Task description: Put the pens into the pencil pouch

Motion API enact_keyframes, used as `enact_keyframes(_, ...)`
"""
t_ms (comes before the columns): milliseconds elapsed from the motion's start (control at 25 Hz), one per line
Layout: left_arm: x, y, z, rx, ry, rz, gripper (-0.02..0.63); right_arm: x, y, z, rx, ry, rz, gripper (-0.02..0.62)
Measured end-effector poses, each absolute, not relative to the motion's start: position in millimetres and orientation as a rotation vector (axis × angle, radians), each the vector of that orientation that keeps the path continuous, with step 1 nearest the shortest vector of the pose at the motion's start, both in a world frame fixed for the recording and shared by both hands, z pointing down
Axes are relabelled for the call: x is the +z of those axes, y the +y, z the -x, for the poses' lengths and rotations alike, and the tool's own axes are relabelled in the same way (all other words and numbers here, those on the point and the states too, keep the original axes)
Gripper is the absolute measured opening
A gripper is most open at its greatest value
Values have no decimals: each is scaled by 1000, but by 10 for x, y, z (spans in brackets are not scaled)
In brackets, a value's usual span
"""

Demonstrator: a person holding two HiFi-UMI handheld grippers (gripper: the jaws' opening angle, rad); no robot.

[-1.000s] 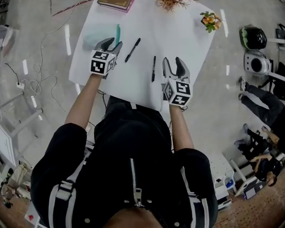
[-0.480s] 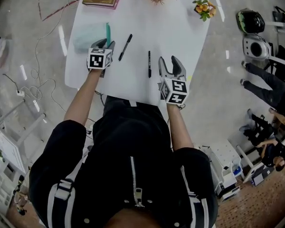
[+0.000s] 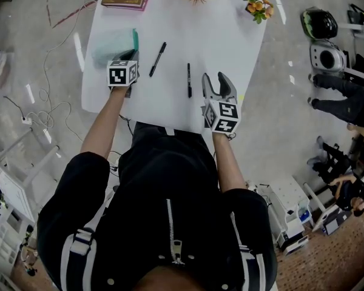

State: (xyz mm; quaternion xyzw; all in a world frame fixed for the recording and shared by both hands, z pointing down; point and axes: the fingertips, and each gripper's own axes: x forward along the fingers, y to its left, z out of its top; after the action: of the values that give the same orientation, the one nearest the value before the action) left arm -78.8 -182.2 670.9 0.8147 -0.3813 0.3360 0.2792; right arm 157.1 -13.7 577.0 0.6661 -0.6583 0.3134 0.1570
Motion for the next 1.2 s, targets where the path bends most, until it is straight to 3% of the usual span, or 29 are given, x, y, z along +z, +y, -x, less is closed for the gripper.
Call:
enact_keyframes(680, 6335, -1837, 889, 715, -1062, -2225, 40, 5822, -60, -1474, 900, -1924, -1854, 204)
enact_keyframes(1200, 6427, -1817, 805, 817, -993, -2286, 38, 5858, -6, -1482, 914, -1912, -1855, 202)
